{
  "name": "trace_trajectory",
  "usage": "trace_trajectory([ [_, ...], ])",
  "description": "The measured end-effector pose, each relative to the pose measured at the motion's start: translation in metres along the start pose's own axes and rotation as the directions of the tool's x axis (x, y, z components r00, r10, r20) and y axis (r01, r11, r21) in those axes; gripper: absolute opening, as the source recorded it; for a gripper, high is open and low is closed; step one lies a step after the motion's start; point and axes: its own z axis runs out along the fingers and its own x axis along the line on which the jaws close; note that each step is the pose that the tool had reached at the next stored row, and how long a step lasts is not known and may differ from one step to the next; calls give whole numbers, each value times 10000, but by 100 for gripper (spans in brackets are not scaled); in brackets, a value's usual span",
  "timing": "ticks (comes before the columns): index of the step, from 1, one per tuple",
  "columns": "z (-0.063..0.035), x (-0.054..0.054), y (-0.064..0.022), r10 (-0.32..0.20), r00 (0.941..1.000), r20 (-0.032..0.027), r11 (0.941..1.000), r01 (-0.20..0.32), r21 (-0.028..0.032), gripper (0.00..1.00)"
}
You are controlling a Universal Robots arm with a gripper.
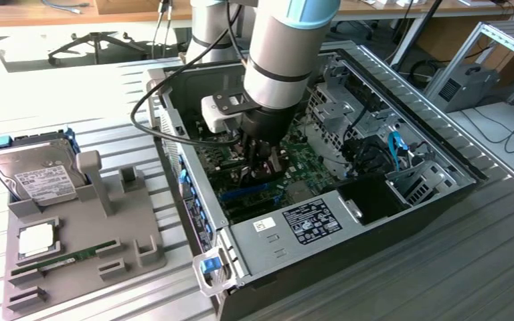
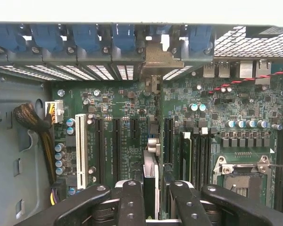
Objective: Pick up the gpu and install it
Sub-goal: 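Insert the gpu into the slot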
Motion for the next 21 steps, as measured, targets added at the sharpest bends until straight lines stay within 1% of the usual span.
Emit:
trace_trajectory([
  [21, 68, 2, 13, 1, 10000, -9, 10000, -1, -1, 26],
])
